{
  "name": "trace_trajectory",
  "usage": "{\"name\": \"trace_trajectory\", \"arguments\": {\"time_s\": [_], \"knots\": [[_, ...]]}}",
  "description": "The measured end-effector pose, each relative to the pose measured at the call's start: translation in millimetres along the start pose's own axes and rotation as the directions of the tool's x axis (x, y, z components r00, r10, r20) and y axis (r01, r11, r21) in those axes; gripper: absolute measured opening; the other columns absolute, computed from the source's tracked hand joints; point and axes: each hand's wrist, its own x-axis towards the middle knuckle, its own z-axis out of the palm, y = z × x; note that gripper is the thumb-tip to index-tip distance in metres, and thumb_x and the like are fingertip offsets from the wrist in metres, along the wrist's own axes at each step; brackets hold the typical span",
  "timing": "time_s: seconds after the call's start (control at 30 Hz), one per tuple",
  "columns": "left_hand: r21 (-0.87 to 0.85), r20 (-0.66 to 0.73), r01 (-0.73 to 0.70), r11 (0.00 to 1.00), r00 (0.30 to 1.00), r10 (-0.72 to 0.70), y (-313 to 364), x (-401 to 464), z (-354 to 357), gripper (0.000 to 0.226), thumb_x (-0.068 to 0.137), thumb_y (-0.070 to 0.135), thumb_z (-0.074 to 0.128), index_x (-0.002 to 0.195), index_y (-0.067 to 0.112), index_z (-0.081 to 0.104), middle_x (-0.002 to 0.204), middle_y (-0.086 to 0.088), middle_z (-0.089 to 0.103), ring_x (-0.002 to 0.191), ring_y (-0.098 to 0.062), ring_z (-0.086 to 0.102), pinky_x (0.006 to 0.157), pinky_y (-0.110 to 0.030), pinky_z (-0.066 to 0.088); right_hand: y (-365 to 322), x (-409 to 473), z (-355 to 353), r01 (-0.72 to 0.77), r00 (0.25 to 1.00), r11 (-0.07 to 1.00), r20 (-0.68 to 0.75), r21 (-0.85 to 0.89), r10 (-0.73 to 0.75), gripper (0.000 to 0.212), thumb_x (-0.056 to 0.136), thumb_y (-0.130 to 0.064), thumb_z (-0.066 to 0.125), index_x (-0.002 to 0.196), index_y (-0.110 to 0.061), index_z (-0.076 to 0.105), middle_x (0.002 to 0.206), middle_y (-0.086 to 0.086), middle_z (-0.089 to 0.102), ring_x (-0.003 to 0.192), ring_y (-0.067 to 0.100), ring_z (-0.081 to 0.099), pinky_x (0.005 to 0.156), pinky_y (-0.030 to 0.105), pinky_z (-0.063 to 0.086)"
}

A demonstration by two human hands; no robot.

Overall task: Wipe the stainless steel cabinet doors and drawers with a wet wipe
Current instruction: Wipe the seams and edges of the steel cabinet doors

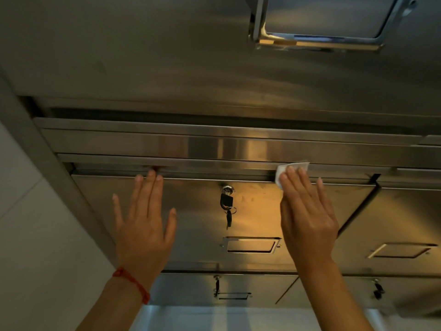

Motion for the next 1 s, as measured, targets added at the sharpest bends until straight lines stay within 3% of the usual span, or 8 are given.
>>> {"name": "trace_trajectory", "arguments": {"time_s": [0.33,0.47,1.0], "knots": [[-0.021,0.005,0.004,1.000,1.000,-0.004,0.9,-0.5,-1.4,0.060,0.088,0.031,0.037,0.139,0.000,0.038,0.145,-0.015,0.037,0.136,-0.024,0.024,0.104,-0.062,0.016,19.1,-5.5,-5.0,-0.127,0.991,0.992,-0.054,-0.007,0.126,0.028,0.095,-0.005,0.047,0.118,0.004,0.059,0.126,0.018,0.053,0.120,0.034,0.050,0.102,0.050,0.039],[-0.032,0.007,0.008,0.999,1.000,-0.008,2.2,-0.1,-2.9,0.060,0.088,0.032,0.037,0.139,0.001,0.038,0.145,-0.015,0.037,0.135,-0.024,0.025,0.104,-0.063,0.016,4.5,-4.4,1.1,-0.212,0.973,0.977,-0.093,0.001,0.211,0.029,0.089,0.004,0.054,0.117,0.006,0.059,0.125,0.021,0.054,0.119,0.035,0.050,0.099,0.050,0.042],[-0.008,0.006,-0.005,1.000,1.000,0.005,0.8,0.0,-4.5,0.060,0.086,0.031,0.037,0.139,0.003,0.039,0.146,-0.010,0.033,0.135,-0.022,0.024,0.104,-0.062,0.014,-69.6,11.5,19.4,-0.096,0.993,0.995,-0.060,0.032,0.098,0.029,0.091,-0.005,0.049,0.116,0.002,0.062,0.122,0.019,0.059,0.117,0.035,0.053,0.105,0.040,0.035]]}}
